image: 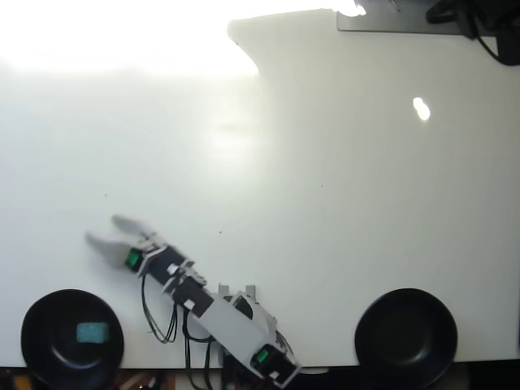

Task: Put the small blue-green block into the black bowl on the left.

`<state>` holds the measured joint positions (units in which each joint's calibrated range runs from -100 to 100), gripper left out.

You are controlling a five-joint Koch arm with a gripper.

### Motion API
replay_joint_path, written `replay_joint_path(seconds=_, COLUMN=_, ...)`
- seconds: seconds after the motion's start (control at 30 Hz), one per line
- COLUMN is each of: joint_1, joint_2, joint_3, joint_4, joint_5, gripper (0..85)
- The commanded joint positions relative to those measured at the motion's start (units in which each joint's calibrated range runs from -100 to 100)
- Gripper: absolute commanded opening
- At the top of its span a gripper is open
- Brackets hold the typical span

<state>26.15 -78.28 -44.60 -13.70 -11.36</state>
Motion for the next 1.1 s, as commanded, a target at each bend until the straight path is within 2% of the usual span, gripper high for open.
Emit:
replay_joint_path(seconds=0.0, joint_1=-3.0, joint_2=-2.2, joint_3=0.5, joint_4=-0.6, joint_5=2.5, gripper=46.5)
replay_joint_path(seconds=0.2, joint_1=-9.8, joint_2=-4.0, joint_3=-3.0, joint_4=-1.7, joint_5=6.4, gripper=46.5)
replay_joint_path(seconds=0.47, joint_1=-14.3, joint_2=-12.3, joint_3=-17.5, joint_4=3.7, joint_5=11.6, gripper=46.5)
replay_joint_path(seconds=0.87, joint_1=-21.9, joint_2=-19.1, joint_3=-38.1, joint_4=16.5, joint_5=15.8, gripper=46.7)
replay_joint_path(seconds=1.07, joint_1=-24.0, joint_2=-19.5, joint_3=-43.8, joint_4=19.5, joint_5=16.4, gripper=46.7)
